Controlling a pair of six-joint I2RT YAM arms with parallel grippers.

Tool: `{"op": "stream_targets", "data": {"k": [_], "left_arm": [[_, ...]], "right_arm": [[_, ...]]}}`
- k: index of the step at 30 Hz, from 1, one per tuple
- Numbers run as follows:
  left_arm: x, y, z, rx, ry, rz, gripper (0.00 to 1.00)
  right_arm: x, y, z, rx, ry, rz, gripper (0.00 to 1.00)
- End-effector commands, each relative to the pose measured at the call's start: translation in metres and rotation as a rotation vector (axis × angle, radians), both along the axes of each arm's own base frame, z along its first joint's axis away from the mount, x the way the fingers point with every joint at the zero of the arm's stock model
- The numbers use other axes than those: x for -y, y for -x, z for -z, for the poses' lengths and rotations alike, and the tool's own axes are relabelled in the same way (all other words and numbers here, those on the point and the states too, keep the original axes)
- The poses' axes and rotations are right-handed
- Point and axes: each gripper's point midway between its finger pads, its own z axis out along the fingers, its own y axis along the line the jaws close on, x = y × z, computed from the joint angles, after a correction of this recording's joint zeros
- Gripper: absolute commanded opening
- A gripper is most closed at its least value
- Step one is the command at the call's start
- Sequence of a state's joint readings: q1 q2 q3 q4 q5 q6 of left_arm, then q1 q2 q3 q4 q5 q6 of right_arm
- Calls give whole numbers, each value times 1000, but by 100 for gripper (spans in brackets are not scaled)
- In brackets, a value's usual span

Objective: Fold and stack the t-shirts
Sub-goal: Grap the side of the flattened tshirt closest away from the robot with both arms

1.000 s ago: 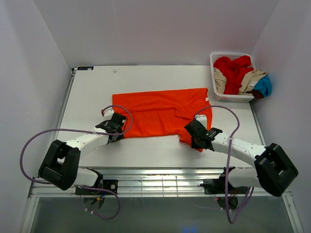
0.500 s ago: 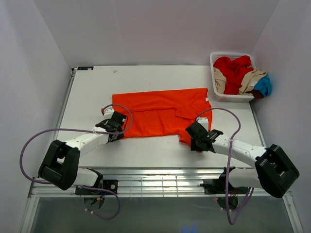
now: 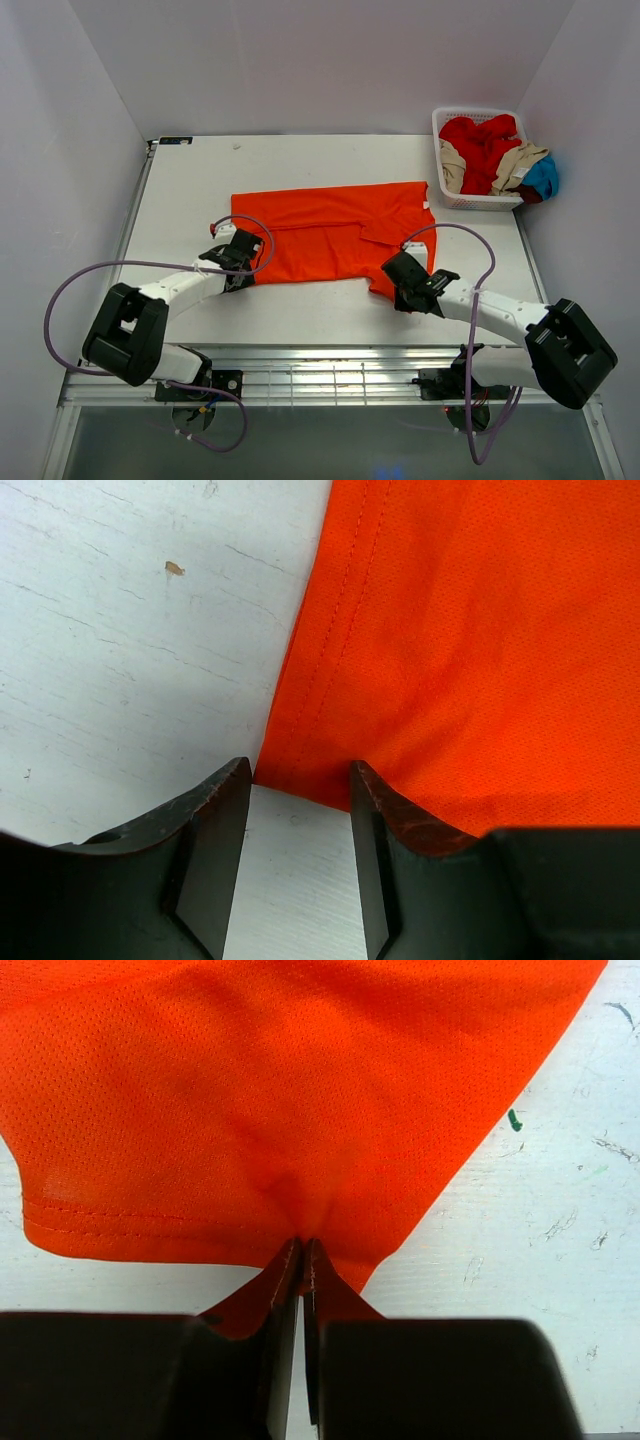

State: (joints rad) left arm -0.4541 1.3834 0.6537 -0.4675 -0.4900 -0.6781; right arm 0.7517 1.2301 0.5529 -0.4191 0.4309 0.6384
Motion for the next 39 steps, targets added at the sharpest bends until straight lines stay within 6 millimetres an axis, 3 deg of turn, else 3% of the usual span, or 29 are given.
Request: {"op": "stream_targets", "data": {"k": [1,12,17,19,22,29,34,39], "left_arm": [[-1,-7,-8,24,-19,-11,53],[-4,-13,-9,29,-39,-20,39],[-4,-13,-7,20,-43,-19,30],[-5,-12,-7,18,-48,-19,25],[-6,-13,-8,22,-52,-21,10],[0,-33,-30,81,-45,-18,6],[1,-55,-51,136,-32,-30,6],[-3,-76,-52,139,-34,-33,6]], "right_arm": [[14,26,17,-93,43,-4,8],[12,16,-17,-31,56,1,8],[14,14,-22,-14,65,4,8],[14,12,-24,-11,75,5,8],[15,7,-28,3,98,5,8],[11,-26,-56,87,152,9,8],[11,-61,-75,130,203,36,8],[13,-94,-82,139,234,26,8]]}}
